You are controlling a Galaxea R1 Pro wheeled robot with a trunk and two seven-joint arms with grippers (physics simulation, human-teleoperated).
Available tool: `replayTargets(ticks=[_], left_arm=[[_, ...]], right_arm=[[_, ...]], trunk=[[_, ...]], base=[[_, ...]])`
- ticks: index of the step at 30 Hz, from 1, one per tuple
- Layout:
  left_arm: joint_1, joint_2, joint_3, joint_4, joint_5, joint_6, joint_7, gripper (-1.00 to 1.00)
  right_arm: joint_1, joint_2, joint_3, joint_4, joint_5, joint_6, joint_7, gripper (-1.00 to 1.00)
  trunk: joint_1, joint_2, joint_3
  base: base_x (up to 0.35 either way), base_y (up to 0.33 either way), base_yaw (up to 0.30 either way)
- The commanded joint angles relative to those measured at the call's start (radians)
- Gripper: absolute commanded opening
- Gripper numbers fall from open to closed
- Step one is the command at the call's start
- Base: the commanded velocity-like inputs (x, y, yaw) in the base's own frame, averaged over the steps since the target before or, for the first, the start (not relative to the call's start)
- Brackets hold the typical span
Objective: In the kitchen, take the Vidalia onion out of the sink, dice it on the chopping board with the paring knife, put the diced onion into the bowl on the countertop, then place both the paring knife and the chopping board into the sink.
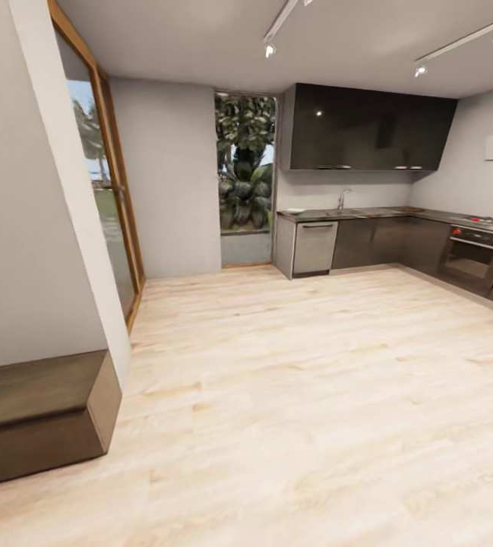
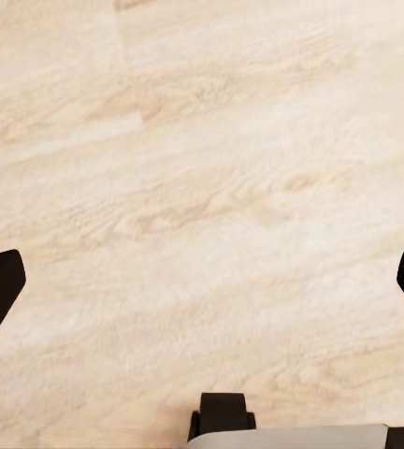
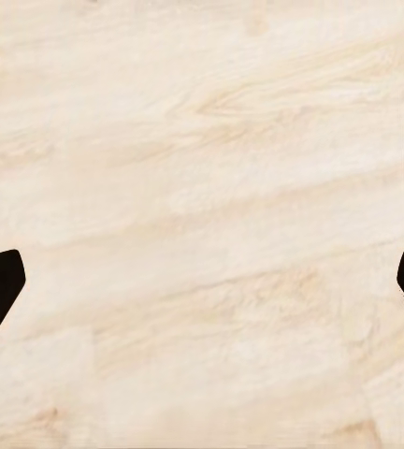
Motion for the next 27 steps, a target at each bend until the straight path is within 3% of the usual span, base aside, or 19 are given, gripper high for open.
replayTargets(ticks=[1, 7, 14, 27], left_arm=[[0.0, 0.0, 0.001, -0.001, 0.0, -0.002, 0.0, 1.0], [0.0, 0.0, 0.001, -0.001, 0.0, -0.003, 0.0, 1.0], [0.0, 0.0, -0.001, 0.003, 0.0, -0.056, 0.0, 1.0], [0.0, 0.0, -0.001, 0.003, 0.0, -0.064, 0.0, 1.0]], right_arm=[[-0.001, 0.0, 0.0, 0.001, 0.0, -0.003, 0.0, 1.0], [-0.001, 0.0, 0.001, 0.001, 0.0, -0.003, 0.0, 1.0], [-0.001, 0.0, 0.001, 0.001, 0.0, -0.003, 0.0, 1.0], [-0.001, 0.0, 0.001, 0.001, 0.0, -0.003, 0.0, 1.0]], trunk=[[0.001, 0.0, -0.001], [0.001, 0.0, -0.001], [0.001, 0.0, -0.001], [0.001, 0.0, -0.001]], base=[[0.323, 0.0, -0.157], [0.323, 0.0, -0.157], [0.323, -0.033, -0.157], [0.323, -0.007, -0.182]])
